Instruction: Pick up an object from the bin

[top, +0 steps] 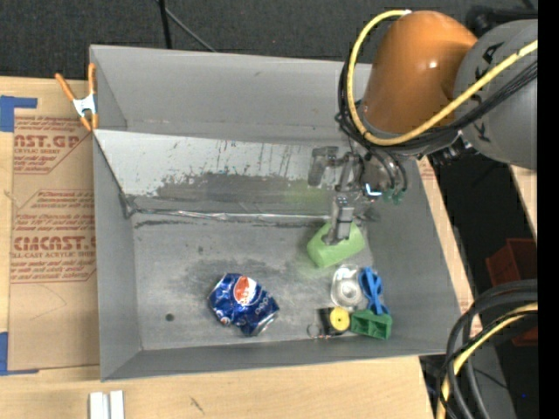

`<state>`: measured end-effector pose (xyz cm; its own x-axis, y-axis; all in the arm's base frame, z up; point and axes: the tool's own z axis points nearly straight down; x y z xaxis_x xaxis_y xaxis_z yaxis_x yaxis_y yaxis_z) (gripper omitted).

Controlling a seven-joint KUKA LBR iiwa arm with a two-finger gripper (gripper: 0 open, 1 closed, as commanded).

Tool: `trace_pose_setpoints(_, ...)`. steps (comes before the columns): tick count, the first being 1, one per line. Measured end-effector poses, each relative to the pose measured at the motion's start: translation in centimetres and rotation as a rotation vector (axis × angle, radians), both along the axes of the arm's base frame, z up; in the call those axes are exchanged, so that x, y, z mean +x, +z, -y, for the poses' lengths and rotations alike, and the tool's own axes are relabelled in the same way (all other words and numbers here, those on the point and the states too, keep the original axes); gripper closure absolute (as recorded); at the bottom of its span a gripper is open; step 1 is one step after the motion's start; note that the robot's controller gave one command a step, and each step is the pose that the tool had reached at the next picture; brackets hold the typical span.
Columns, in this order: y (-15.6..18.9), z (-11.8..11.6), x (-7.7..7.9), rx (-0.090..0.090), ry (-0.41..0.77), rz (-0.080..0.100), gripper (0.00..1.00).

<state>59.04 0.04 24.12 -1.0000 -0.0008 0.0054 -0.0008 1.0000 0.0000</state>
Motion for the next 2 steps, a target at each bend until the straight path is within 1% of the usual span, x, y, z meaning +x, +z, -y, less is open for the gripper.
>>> trace_pose_setpoints(1, -17.6, 9.5, -0.9, 0.002, 0.074, 0.000, 0.00)
trace_pose_setpoints(2, -14.1, 8.2, -1.5, -0.001, -0.408, 0.009, 0.00)
